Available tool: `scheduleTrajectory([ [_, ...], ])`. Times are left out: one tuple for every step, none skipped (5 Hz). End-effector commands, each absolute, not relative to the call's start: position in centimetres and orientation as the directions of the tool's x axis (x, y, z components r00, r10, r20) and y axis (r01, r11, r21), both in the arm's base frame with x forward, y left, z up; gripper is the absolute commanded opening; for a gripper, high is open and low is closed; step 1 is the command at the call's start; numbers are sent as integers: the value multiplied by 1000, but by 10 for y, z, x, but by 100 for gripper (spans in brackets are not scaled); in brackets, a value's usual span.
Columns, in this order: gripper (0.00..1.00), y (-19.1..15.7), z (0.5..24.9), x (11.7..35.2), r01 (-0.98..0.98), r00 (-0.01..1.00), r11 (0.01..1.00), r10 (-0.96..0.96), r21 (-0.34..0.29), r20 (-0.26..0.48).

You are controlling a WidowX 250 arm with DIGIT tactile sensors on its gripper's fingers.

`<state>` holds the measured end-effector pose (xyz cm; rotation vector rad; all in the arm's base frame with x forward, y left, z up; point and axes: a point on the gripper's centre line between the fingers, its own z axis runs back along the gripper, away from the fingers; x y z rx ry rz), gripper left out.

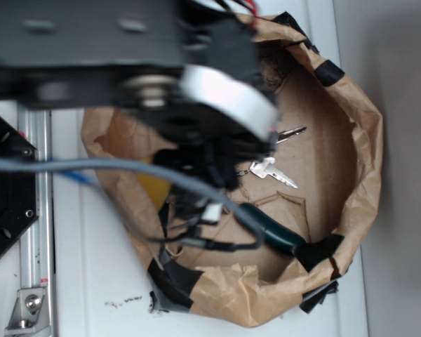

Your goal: Grab the plastic pickle.

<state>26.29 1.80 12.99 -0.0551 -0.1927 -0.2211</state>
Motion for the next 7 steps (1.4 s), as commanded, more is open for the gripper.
scheduleTrajectory([
  [100,24,104,289,359,900,932,-360,50,245],
  [100,-14,94,287,455,855,888,-457,67,243],
  [100,-47,77,284,536,816,843,-531,48,227],
  [100,-62,58,289,599,779,797,-603,80,173],
  [100,-64,51,302,598,779,799,-599,68,185],
  [100,-70,47,312,604,774,796,-599,43,206],
  [0,-72,41,319,573,801,818,-570,41,182],
])
